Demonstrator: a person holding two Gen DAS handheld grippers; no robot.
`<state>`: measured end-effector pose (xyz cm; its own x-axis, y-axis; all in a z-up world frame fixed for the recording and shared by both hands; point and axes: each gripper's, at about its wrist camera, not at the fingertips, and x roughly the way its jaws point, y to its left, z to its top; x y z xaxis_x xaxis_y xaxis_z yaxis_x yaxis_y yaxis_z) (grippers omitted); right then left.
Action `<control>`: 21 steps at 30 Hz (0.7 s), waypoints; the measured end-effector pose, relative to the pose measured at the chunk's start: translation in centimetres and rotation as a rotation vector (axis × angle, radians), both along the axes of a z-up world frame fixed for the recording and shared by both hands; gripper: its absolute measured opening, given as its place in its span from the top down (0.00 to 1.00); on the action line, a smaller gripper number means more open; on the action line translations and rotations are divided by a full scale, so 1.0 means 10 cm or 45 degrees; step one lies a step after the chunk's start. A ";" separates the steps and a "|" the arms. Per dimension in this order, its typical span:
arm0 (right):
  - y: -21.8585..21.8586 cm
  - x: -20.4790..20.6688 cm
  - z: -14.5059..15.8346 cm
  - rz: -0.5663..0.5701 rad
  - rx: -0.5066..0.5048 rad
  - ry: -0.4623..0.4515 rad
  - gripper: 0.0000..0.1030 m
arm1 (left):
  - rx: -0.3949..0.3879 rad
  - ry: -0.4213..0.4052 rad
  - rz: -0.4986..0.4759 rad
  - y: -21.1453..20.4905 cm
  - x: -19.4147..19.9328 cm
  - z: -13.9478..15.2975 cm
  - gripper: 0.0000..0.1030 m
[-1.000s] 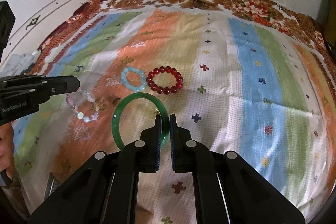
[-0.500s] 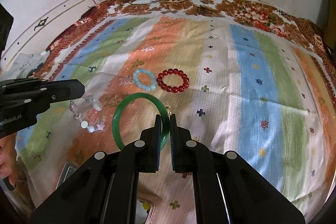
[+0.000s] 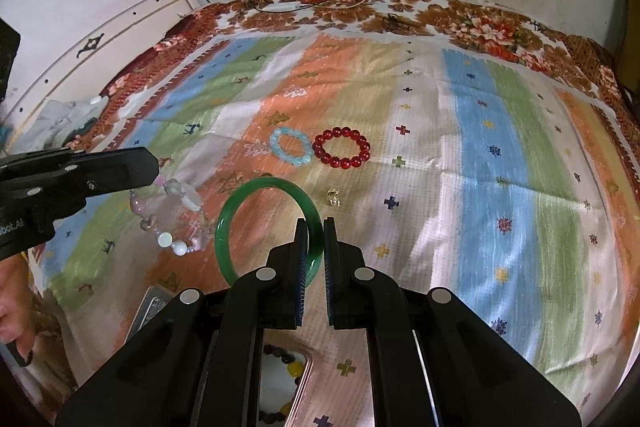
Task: Organize jewelry
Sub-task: 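Carry pearl bracelet and jade bangle to the tin and open both tools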
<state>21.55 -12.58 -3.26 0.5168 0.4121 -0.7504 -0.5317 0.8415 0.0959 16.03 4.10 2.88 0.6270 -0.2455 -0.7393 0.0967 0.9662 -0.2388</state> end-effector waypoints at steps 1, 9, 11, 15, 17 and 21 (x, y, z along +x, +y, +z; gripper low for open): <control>0.00 -0.02 0.01 0.002 0.004 -0.003 0.92 | 0.001 -0.003 -0.006 -0.01 -0.03 0.00 0.92; -0.05 -0.16 0.08 0.004 0.022 -0.019 0.92 | -0.012 -0.037 -0.010 -0.03 -0.21 0.08 0.92; -0.07 -0.21 0.08 0.005 0.024 -0.020 0.92 | -0.017 -0.047 -0.013 -0.04 -0.27 0.10 0.92; -0.11 -0.29 0.11 0.007 0.033 -0.019 0.92 | -0.029 -0.060 -0.017 -0.06 -0.37 0.13 0.92; -0.13 -0.34 0.12 0.006 0.038 -0.021 0.92 | -0.031 -0.066 -0.023 -0.09 -0.43 0.14 0.92; -0.19 -0.42 0.10 0.001 0.042 -0.010 0.92 | -0.028 -0.060 -0.025 -0.10 -0.51 0.10 0.92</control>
<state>17.30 -14.46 -2.28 0.5221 0.4368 -0.7326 -0.5331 0.8376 0.1194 10.94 3.07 3.92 0.6560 -0.2736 -0.7034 0.1269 0.9587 -0.2545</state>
